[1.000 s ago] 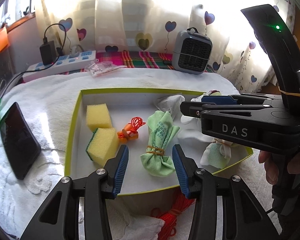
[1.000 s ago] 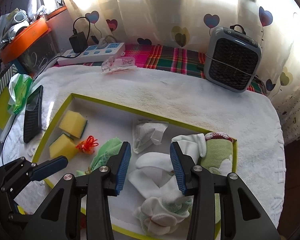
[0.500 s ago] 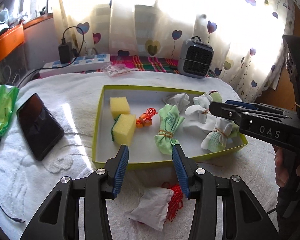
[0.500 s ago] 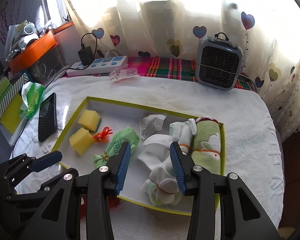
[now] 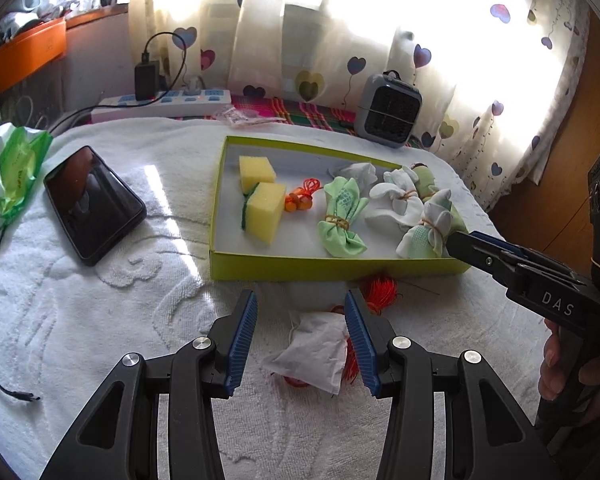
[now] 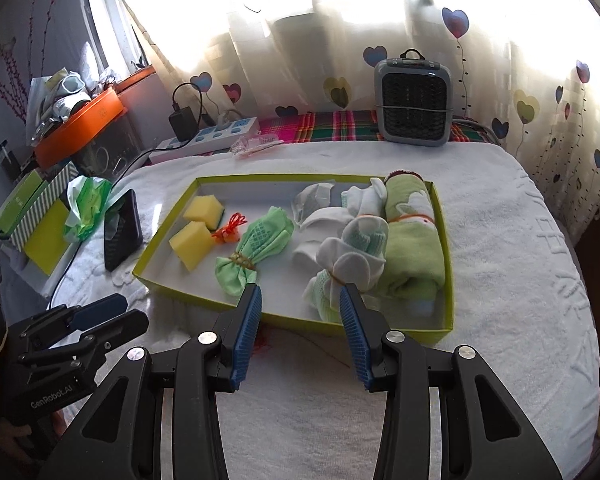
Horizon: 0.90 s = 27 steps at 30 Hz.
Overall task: Organize soft objects
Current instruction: 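Withdraw both tools from the box toward the red string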
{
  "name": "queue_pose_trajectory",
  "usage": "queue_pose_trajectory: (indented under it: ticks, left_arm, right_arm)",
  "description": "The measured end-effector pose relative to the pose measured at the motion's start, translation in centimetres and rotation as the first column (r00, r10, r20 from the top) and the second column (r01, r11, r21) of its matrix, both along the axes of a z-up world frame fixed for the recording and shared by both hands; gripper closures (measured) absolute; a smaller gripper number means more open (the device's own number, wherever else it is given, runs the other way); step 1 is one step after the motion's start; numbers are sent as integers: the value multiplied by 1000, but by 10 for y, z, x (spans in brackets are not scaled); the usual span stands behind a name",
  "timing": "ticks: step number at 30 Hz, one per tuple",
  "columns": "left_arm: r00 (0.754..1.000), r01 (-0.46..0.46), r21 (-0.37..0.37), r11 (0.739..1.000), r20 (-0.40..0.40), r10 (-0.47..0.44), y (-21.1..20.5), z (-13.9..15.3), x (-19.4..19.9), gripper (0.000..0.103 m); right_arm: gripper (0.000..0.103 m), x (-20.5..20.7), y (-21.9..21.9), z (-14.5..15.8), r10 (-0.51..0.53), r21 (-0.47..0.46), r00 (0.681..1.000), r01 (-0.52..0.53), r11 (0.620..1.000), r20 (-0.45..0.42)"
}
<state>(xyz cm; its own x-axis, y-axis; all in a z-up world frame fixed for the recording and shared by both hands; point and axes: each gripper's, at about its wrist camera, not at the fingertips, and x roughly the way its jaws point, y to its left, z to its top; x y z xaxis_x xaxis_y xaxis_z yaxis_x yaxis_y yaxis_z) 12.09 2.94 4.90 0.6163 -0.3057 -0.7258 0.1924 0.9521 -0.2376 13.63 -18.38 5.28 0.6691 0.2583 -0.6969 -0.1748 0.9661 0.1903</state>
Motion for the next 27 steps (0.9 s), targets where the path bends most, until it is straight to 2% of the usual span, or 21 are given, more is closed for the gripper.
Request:
queue_pose_trajectory:
  ticks: [6, 11, 17, 27]
  left_arm:
    - [999, 38, -11, 999, -27, -38, -1, -10, -4, 56]
    - [997, 57, -15, 998, -47, -58, -5, -18, -2, 56]
    - [993, 82, -51, 995, -86, -86, -6, -30, 5, 56]
    - [991, 70, -80, 994, -106, -78, -1, -37, 11, 56]
  right_arm:
    - [61, -17, -1, -5, 6, 43, 1000, -7, 999, 8]
    - [61, -26, 3, -15, 7, 42, 1000, -7, 999, -7]
    - [61, -29, 9, -32, 32, 58, 998, -29, 998, -54]
    - [61, -27, 7, -41, 18, 82, 996, -11, 997, -85]
